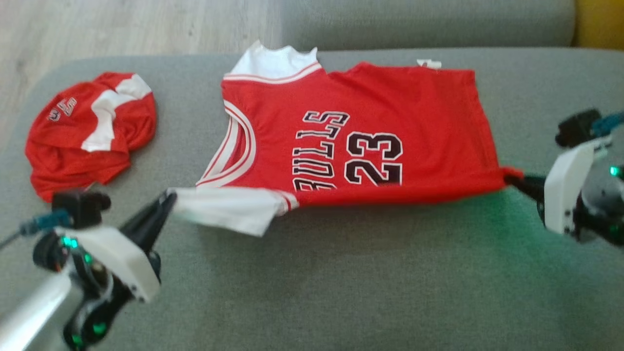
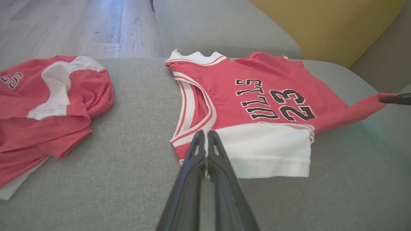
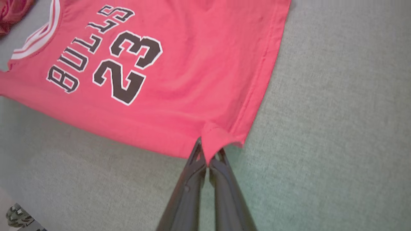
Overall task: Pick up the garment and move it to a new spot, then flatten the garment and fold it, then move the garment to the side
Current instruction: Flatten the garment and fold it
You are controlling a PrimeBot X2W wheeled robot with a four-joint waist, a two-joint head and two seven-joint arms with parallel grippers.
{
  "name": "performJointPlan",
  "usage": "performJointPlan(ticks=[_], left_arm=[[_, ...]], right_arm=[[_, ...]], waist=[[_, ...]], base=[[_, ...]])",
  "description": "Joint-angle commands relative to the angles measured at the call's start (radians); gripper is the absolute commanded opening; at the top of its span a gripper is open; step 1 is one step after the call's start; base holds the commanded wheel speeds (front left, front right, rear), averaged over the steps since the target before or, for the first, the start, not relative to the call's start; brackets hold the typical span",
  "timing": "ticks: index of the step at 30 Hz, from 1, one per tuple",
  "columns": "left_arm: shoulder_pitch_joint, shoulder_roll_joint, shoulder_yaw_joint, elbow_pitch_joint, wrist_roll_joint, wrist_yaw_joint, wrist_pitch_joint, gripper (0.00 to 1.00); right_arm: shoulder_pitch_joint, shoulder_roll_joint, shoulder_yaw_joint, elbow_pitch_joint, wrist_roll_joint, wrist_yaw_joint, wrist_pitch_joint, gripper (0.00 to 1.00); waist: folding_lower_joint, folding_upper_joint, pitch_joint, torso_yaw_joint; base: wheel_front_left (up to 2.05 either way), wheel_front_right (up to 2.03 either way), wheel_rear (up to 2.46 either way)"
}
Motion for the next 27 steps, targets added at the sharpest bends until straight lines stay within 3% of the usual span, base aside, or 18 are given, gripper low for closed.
performJointPlan(ticks=[1, 12, 22, 23, 24, 25, 27], left_arm=[[-0.08, 0.042, 0.057, -0.006, 0.01, -0.008, 0.002, 0.0], [-0.365, 0.002, 0.007, 0.21, 0.073, -0.106, 0.113, 0.0], [-0.547, -0.039, -0.057, 0.378, 0.129, -0.146, 0.133, 0.0], [-0.562, -0.045, -0.064, 0.394, 0.135, -0.147, 0.128, 0.0], [-0.577, -0.05, -0.07, 0.41, 0.145, -0.148, 0.119, 0.47], [-0.592, -0.056, -0.073, 0.426, 0.156, -0.149, 0.105, 1.0], [-0.618, -0.073, -0.078, 0.461, 0.177, -0.149, 0.072, 1.0]], right_arm=[[-0.028, -0.015, -0.023, -0.004, -0.007, -0.001, -0.001, 0.0], [-0.151, 0.046, -0.041, 0.079, -0.075, -0.001, 0.062, 0.0], [-0.224, 0.086, -0.037, 0.107, -0.113, -0.001, 0.071, 0.0], [-0.234, 0.09, -0.036, 0.109, -0.124, -0.001, 0.064, 0.1], [-0.246, 0.093, -0.035, 0.11, -0.14, -0.001, 0.047, 0.94], [-0.253, 0.098, -0.039, 0.118, -0.146, -0.001, 0.034, 1.0], [-0.265, 0.11, -0.047, 0.131, -0.153, -0.001, 0.01, 1.0]], waist=[[-0.0002, -0.0001, 0.028, -0.005], [-0.0002, -0.0001, 0.164, -0.032], [-0.0002, -0.0001, 0.249, -0.056], [-0.0002, -0.0001, 0.254, -0.056], [-0.0002, -0.0001, 0.259, -0.057], [-0.0002, -0.0001, 0.263, -0.057], [-0.0002, -0.0001, 0.267, -0.056]], base=[[0.0, 0.0, 0.0], [0.0, 0.0, 0.0], [0.0, 0.0, 0.0], [0.0, 0.0, 0.0], [0.0, 0.0, 0.0], [0.0, 0.0, 0.0], [0.0, 0.0, 0.0]])
